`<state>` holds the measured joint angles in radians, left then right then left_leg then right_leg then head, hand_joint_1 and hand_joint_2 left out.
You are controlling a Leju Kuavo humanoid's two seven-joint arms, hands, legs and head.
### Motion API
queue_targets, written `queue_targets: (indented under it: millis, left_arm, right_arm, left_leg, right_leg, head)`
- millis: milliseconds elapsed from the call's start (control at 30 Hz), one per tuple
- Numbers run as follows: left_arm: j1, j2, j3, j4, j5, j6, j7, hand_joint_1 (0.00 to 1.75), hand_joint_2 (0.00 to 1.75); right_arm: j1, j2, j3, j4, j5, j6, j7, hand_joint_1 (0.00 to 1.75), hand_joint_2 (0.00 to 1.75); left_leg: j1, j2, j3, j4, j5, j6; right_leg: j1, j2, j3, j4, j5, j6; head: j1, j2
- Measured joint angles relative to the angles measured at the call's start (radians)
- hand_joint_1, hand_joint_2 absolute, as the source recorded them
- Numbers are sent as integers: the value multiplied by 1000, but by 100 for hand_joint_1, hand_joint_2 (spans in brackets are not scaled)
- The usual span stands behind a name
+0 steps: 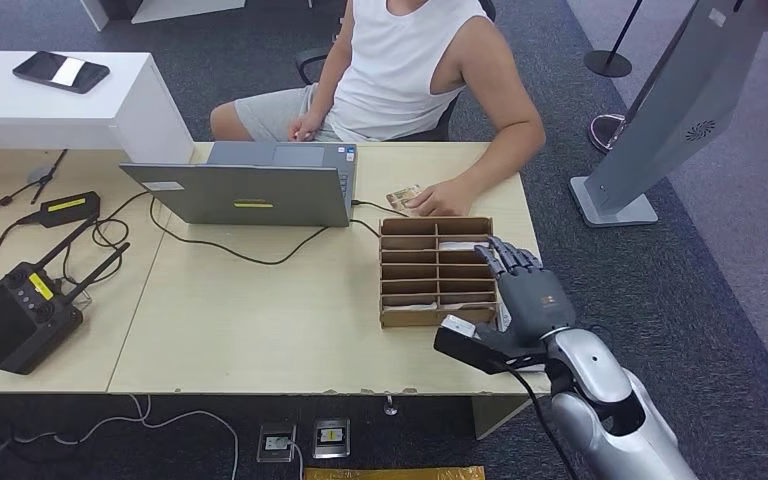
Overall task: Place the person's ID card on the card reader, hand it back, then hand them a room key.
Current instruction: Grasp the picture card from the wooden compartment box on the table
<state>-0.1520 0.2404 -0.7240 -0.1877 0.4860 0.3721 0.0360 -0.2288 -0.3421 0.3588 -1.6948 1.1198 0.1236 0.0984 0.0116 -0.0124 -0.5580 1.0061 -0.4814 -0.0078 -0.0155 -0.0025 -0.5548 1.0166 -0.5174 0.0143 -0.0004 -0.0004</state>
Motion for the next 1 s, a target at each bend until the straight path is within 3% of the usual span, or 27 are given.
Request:
queue_targets:
  millis: [433,1000]
  left_arm:
    - [0,0,0,0,5,1,0,0,175]
    - [1,0,0,2,8,3,-2,0,175]
  right_arm:
    - [-54,56,25,168,-54,-69,-6,0,175]
    - [-93,83,31,326,-93,-115,-20,0,175]
  left_leg:
    - [0,0,0,0,0,0]
    - [0,0,0,0,0,0]
  right_leg:
    - [0,0,0,0,0,0]
    - [0,0,0,0,0,0]
  head:
    - [0,0]
    - [0,0]
